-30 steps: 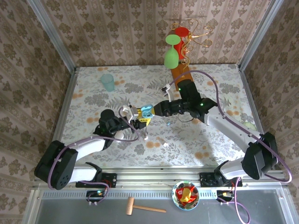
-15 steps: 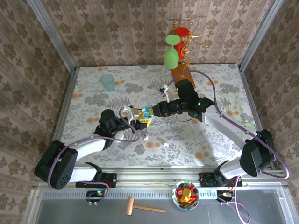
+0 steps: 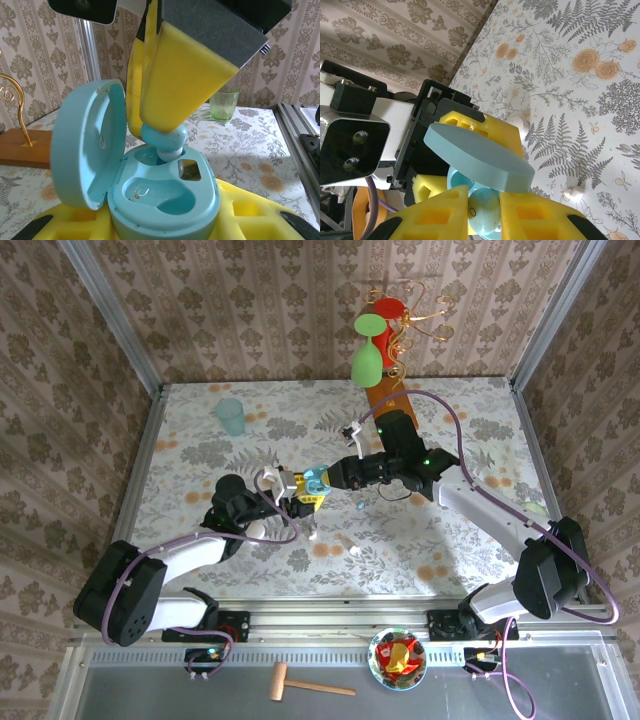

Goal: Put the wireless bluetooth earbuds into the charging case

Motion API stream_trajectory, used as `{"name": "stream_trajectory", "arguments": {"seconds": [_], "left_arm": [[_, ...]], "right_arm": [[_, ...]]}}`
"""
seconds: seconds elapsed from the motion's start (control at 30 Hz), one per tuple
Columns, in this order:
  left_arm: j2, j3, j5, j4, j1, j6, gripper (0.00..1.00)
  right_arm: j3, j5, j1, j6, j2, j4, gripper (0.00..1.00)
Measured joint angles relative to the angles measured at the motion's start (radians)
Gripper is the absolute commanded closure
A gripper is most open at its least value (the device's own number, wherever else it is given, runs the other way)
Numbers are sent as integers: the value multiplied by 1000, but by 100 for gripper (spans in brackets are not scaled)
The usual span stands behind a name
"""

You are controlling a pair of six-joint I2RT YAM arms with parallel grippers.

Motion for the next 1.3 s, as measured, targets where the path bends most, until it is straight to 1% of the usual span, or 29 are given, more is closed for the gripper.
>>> {"name": "stream_trajectory", "arguments": {"seconds": [0.13,0.2,0.43,0.53,0.6,0.73,0.9,0.97,1.03,1.17,1.3], "left_arm": [[0,0,0,1,0,-2,79],[0,0,0,0,0,-2,79],[0,0,-1,-3,0,-2,79],[0,0,0,6,0,-2,79],[0,0,-1,7,0,-2,79],[0,0,-1,10,2,-2,79],[-4,0,-1,10,13,-2,79],[-12,0,-1,10,15,-2,79],[-23,0,-1,10,20,-2,79],[-41,0,-1,6,21,-2,79],[-50,0,-1,3,21,-2,79]], "right_arm": [[0,4,0,-23,0,-7,76],[0,7,0,-32,0,-11,69],[0,26,0,-49,-11,-13,64],[-1,58,0,-53,-33,-17,57],[-13,75,-1,-62,-68,-8,51],[-85,83,-3,-99,-189,16,45],[-200,154,-3,-127,-362,30,43],[-240,196,-5,-127,-400,35,43],[-280,263,-13,-113,-417,37,44],[-304,391,-58,-53,-372,15,44],[-291,501,-82,-18,-225,-22,47]]}}
